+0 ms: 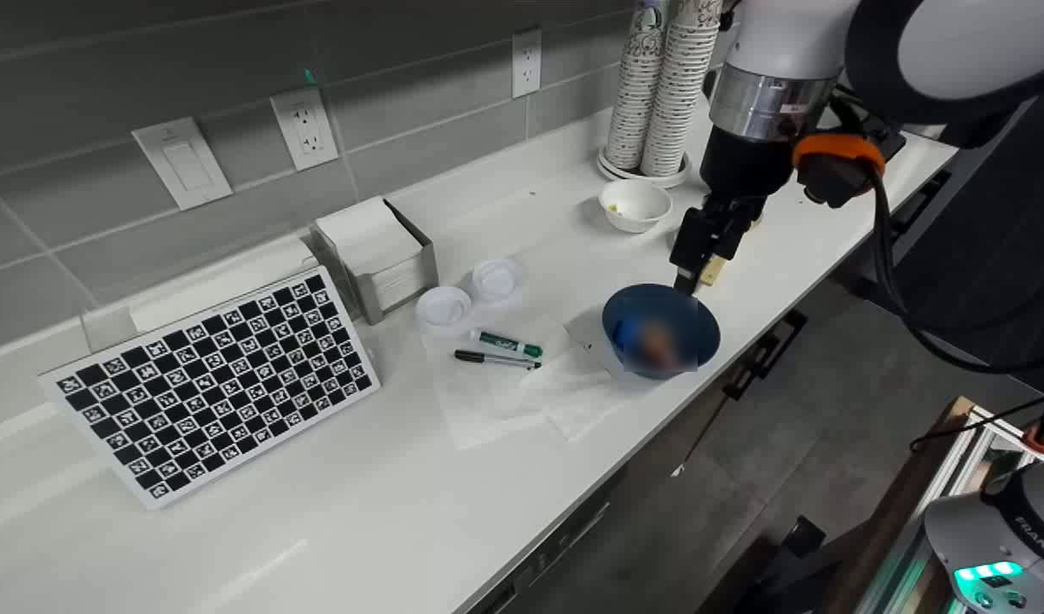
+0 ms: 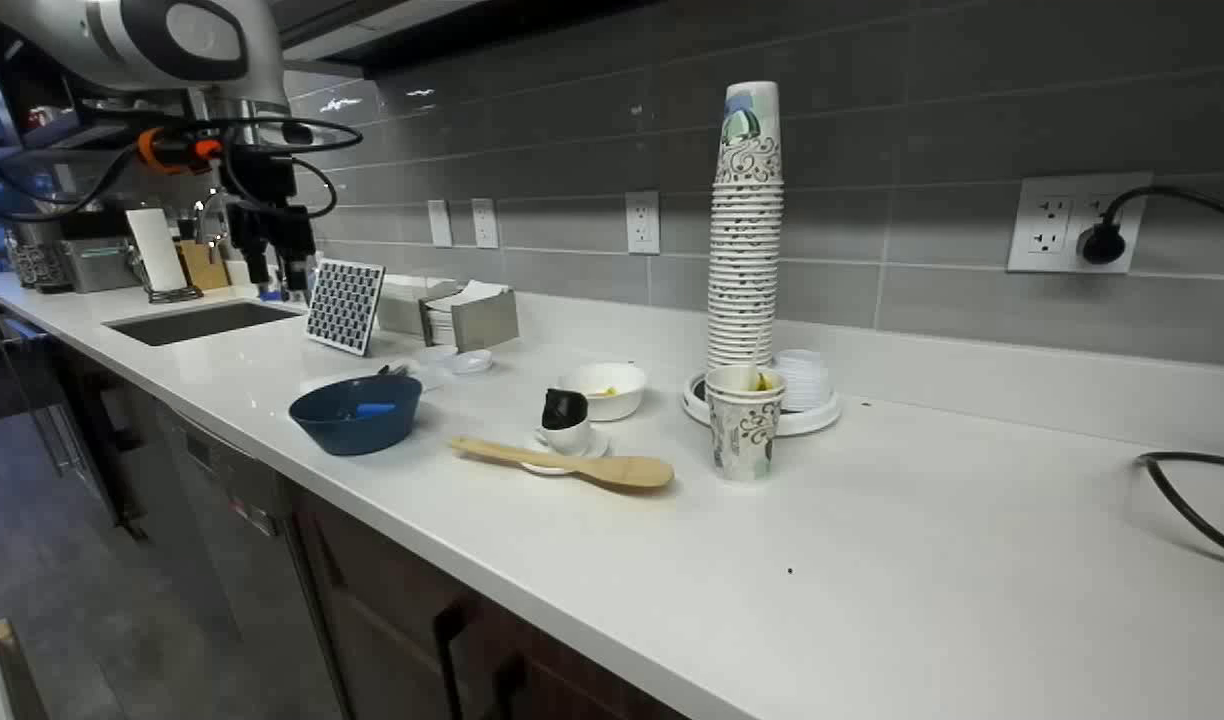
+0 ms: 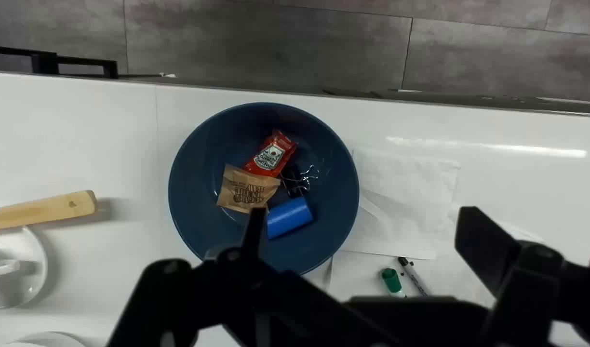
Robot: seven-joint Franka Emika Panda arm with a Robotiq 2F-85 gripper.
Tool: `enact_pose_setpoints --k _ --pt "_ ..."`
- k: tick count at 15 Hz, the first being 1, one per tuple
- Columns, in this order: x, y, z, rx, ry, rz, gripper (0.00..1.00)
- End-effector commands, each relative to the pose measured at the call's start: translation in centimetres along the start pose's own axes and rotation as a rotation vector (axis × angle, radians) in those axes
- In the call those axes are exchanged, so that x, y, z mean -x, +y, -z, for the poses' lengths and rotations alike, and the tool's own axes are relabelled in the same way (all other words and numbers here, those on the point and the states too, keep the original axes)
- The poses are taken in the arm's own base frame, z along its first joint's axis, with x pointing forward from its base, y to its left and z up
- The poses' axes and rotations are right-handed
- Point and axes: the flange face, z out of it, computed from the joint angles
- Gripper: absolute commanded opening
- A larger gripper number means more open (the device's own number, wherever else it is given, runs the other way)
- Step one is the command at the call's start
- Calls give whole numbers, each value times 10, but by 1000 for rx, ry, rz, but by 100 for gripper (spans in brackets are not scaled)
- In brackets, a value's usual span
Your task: Remove the black object from the white mug and put it inside the blue bowl
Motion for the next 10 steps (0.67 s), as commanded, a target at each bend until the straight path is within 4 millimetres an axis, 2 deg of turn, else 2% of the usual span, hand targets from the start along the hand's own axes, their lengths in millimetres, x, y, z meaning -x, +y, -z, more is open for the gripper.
enact_pose_setpoints --k 1,3,5,7,10 --pt "0 0 0 0 -1 0 100" --pt "0 0 0 0 -1 0 100" --pt "3 25 1 -15 5 -107 100" --pt "8 71 1 -6 18 -231 100" --pt "11 159 3 51 30 -381 100"
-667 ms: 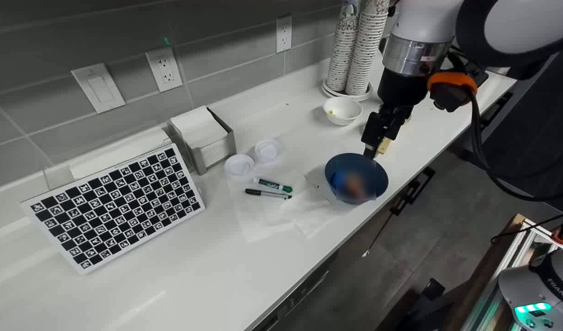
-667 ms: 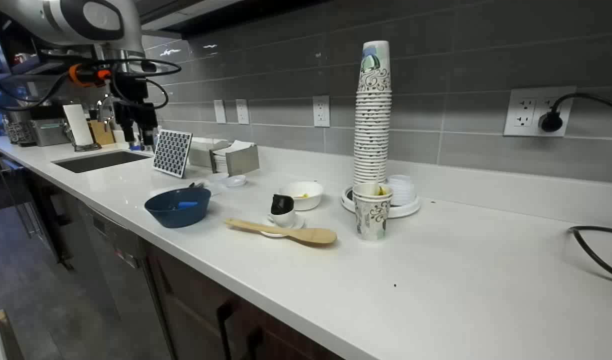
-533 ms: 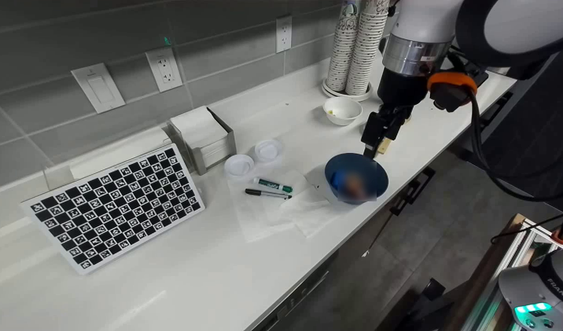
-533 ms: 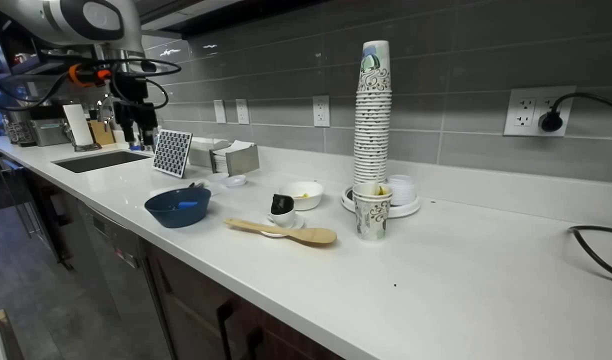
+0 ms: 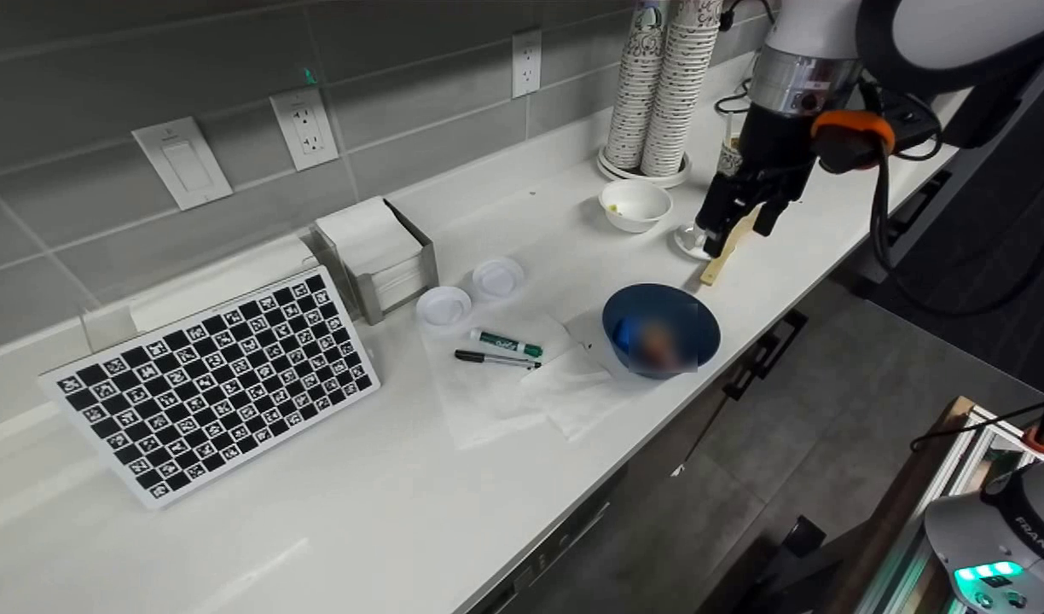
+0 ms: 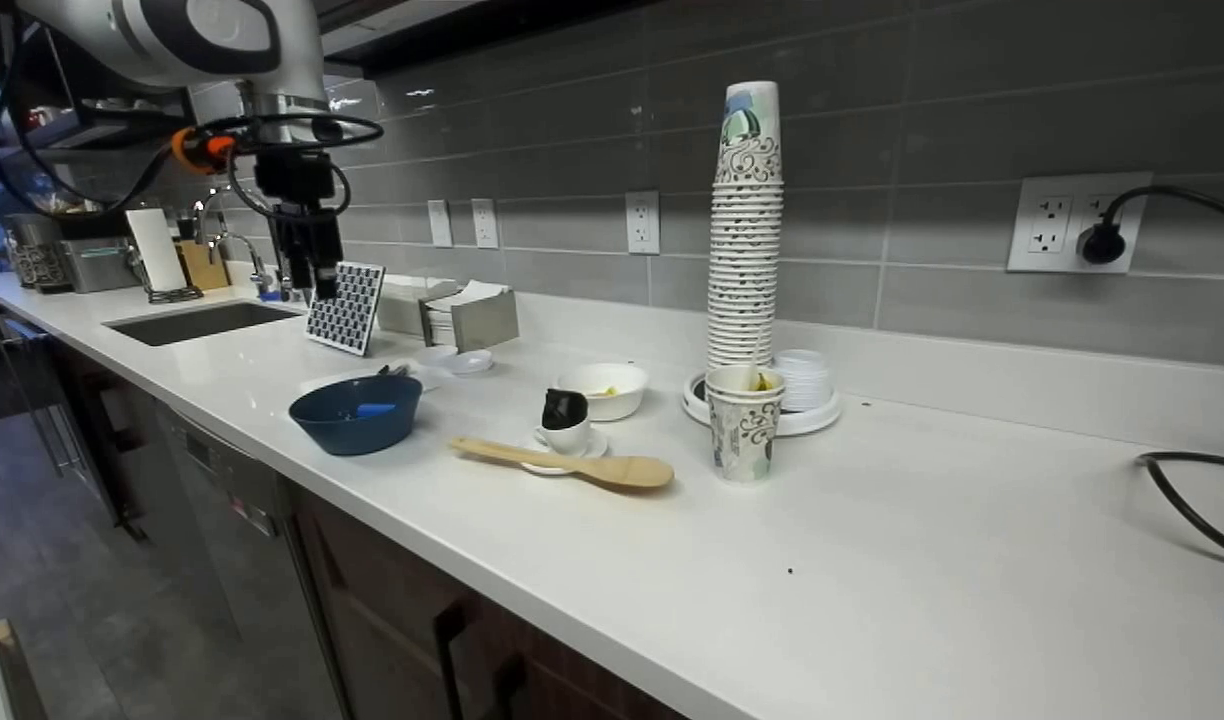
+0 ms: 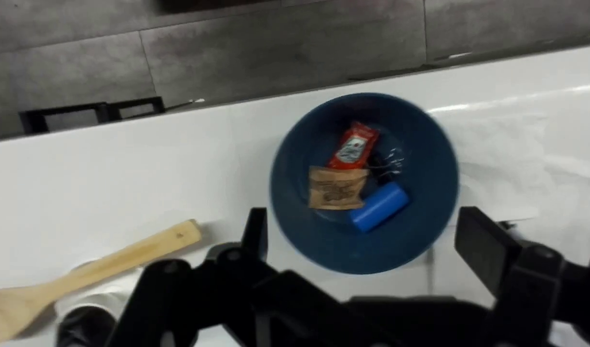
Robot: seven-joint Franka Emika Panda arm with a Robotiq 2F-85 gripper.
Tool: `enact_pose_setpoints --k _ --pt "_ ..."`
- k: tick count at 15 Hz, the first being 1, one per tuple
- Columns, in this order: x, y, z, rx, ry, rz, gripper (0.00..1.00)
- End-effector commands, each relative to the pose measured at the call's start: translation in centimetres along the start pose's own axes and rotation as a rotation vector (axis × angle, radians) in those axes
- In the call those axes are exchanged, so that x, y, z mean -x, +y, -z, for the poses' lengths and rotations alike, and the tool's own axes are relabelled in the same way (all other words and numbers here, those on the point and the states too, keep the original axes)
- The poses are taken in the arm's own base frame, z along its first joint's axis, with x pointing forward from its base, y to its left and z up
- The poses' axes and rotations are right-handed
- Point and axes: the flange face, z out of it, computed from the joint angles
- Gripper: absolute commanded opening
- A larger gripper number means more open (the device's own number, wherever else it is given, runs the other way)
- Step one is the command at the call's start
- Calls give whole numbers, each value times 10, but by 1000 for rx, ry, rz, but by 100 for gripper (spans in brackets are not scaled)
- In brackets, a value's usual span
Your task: Remove the black object from the white mug and put it inside the blue bowl
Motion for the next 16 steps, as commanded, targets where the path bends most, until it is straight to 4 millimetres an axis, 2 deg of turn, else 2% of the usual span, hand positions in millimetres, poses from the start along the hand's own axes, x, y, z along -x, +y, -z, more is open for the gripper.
enact_pose_setpoints --k 1,3,5,6,7,8,11,14,16 --pt "-10 102 4 64 52 -182 100" --pt "-24 157 7 103 87 -281 100" --pt "-43 195 7 128 139 -376 100" --pt "-30 179 8 93 98 -304 100" --pt "-32 192 7 93 101 -320 100" --pt "-32 194 6 92 98 -320 100" --pt "-32 182 6 96 99 -298 100" --pt "-51 181 -9 102 226 -349 100" --pt "-67 186 -28 87 296 -379 100"
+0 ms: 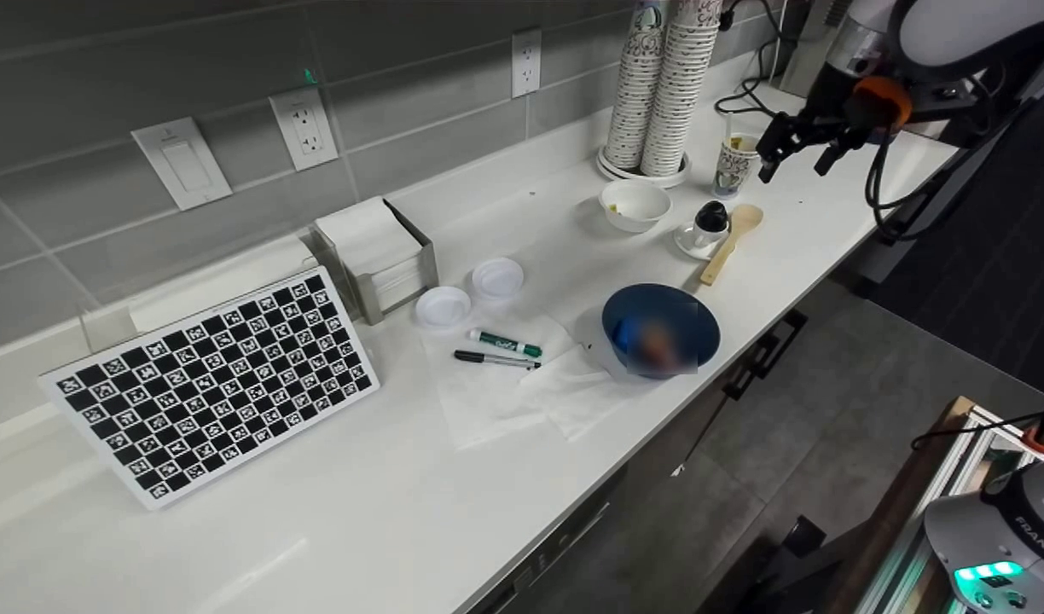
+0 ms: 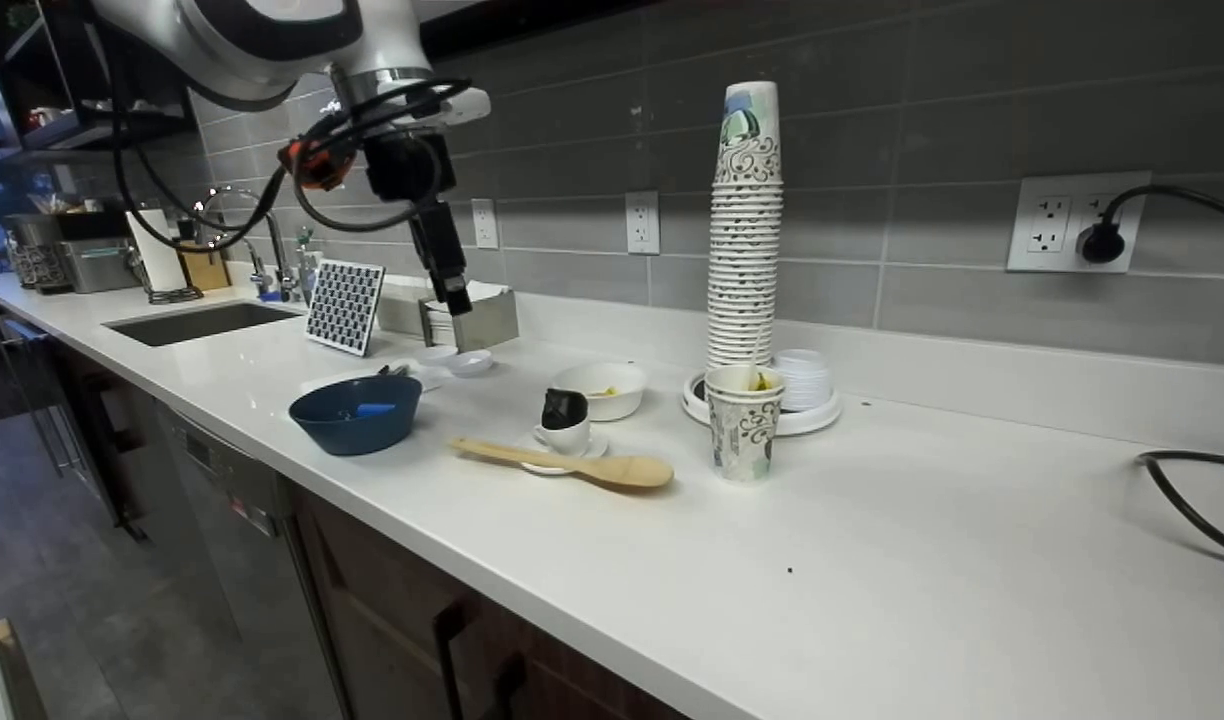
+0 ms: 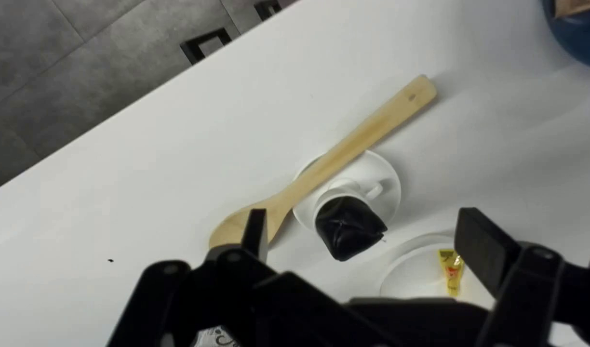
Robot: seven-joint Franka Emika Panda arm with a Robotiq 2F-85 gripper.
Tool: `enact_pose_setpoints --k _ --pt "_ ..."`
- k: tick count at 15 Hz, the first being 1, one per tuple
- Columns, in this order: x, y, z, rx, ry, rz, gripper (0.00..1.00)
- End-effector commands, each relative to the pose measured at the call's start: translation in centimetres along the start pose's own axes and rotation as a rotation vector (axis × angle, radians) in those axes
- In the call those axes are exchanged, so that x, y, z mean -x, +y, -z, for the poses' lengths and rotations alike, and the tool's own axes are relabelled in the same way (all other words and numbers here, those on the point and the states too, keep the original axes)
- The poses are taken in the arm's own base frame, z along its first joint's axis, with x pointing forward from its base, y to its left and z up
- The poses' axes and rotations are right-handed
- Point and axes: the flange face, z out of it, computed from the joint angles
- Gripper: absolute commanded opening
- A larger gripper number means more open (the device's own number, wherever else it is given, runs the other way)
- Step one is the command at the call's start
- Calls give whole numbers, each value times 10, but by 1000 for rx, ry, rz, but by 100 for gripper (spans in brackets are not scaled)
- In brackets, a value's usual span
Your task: Remove the black object from the white mug and put it inside the blue bowl
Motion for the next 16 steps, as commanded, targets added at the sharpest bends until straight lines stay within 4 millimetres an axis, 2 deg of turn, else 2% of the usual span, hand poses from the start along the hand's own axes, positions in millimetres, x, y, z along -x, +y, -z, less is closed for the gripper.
enact_pose_setpoints --k 1,4,7,10,16 --pt "-18 -3 -46 -8 82 -56 100" --pt "-31 -2 -85 4 92 -83 100" --pt "-44 0 -113 7 98 -105 100" --pt "-55 -4 -129 -15 113 -97 100" --pt "-69 -15 -142 -59 132 -75 100"
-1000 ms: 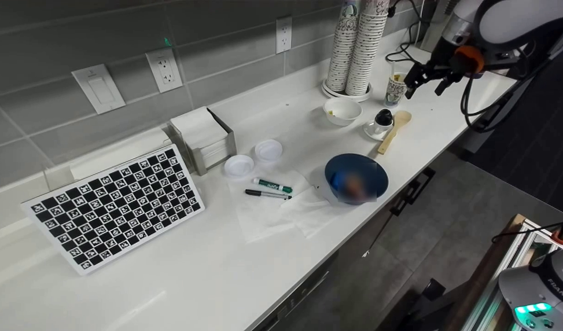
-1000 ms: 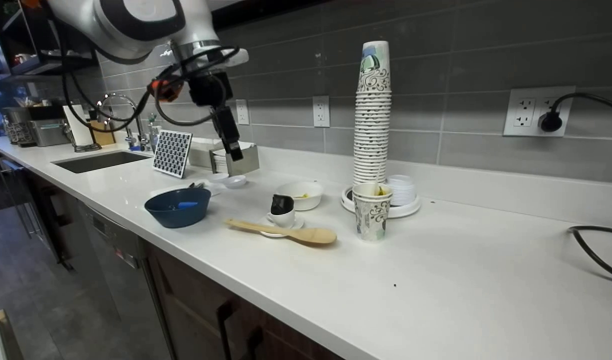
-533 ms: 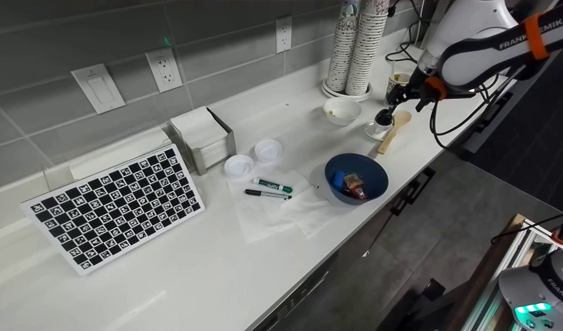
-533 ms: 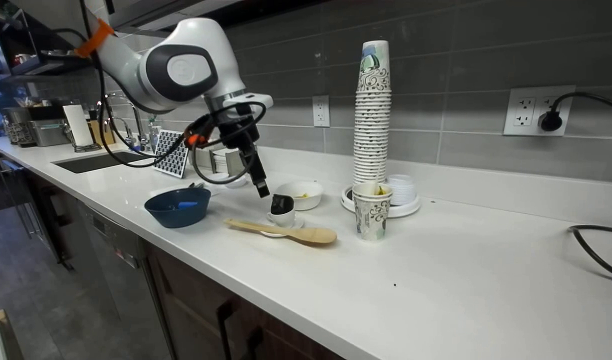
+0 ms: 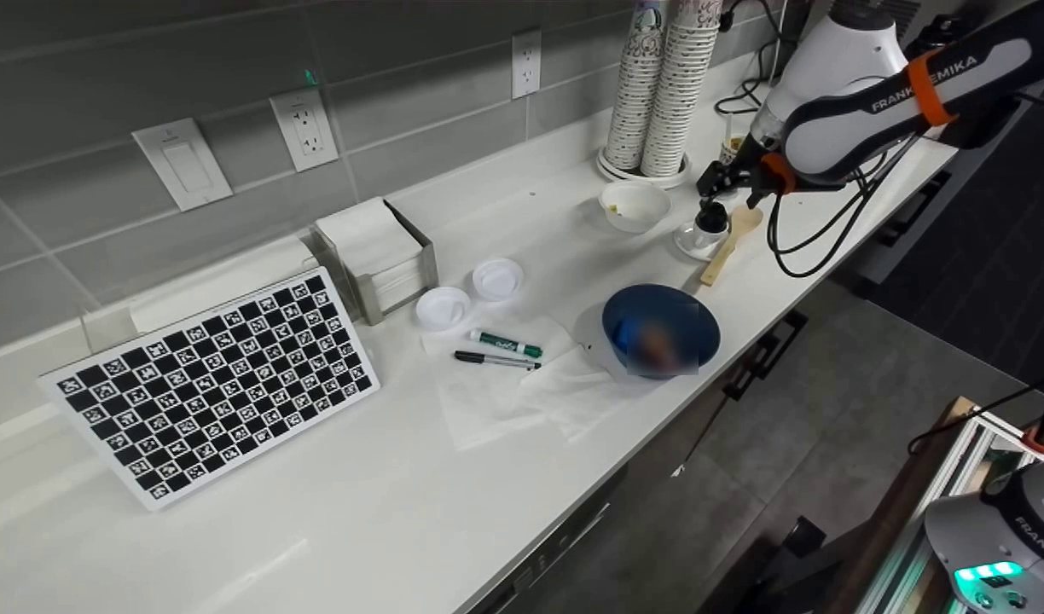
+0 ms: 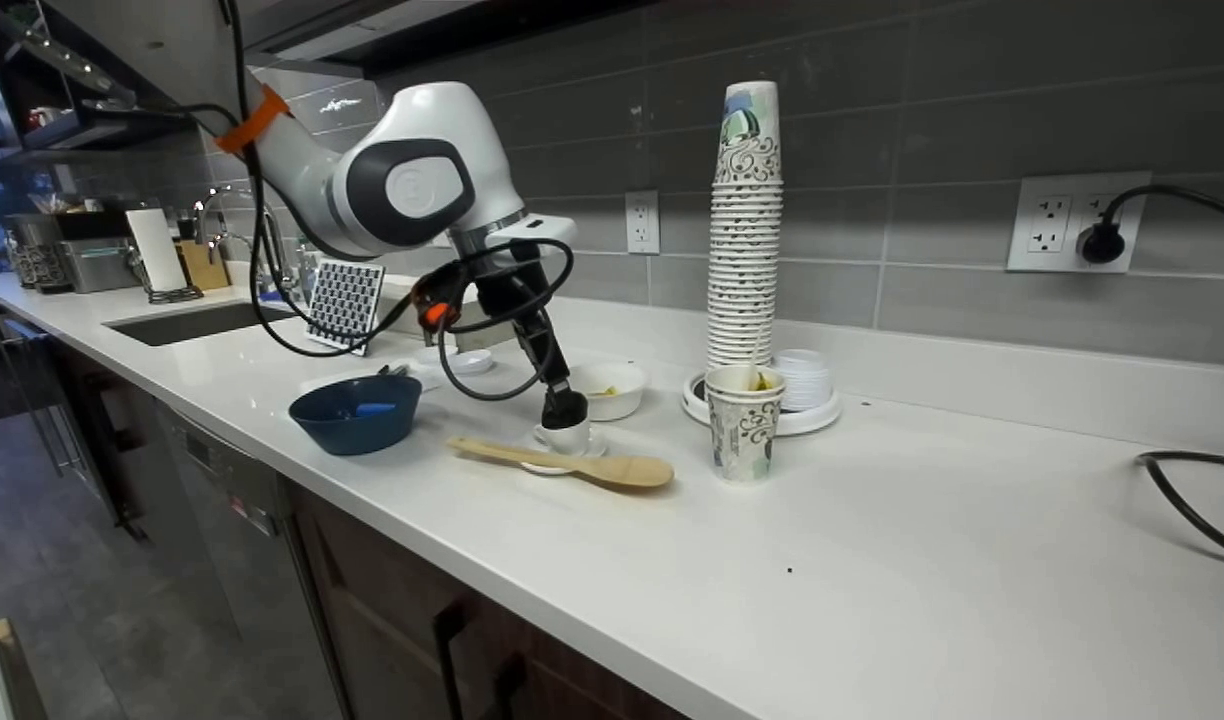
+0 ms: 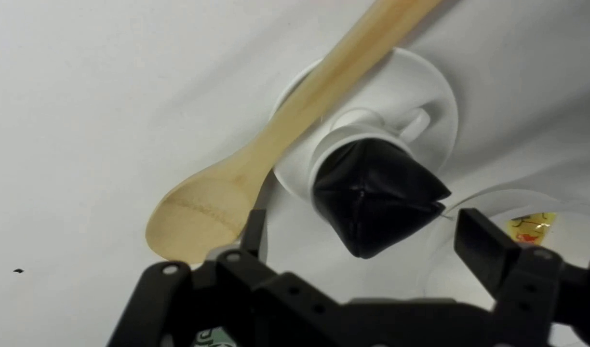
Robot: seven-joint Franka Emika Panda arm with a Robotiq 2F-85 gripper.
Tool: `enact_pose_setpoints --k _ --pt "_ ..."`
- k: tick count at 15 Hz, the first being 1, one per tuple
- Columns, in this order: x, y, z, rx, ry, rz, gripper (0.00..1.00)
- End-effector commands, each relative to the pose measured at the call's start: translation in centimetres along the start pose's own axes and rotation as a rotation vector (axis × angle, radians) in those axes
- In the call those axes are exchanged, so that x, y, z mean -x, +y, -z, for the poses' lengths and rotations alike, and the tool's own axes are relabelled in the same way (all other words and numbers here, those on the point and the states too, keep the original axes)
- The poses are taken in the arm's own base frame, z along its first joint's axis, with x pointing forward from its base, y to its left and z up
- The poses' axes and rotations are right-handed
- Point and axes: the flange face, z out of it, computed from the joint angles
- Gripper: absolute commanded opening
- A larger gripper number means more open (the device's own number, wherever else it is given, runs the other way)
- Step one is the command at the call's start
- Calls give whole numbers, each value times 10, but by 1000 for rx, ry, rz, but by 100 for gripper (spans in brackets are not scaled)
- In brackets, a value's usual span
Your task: Remove the black object from the white mug and put it inside the blue bowl
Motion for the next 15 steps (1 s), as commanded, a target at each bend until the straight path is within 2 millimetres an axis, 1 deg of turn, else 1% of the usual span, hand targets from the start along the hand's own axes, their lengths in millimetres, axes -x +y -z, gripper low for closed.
enact_pose_setpoints --k 1,3,4,6,7,10,12,13,15 --pt "-9 -10 -9 -26 1 15 100" --pt "-10 -13 -13 -33 -2 20 91" --pt "-11 -14 -14 -34 -2 21 90" --pt "-12 -14 -17 -33 -6 24 78" --pt "-12 -15 -18 -33 -7 24 65" --pt "-13 -16 -20 -36 -9 29 41" --pt "-14 -17 -18 -39 -16 34 28" --pt "-14 -17 -14 -40 -19 39 20" --pt "-15 -18 -9 -39 -16 47 8"
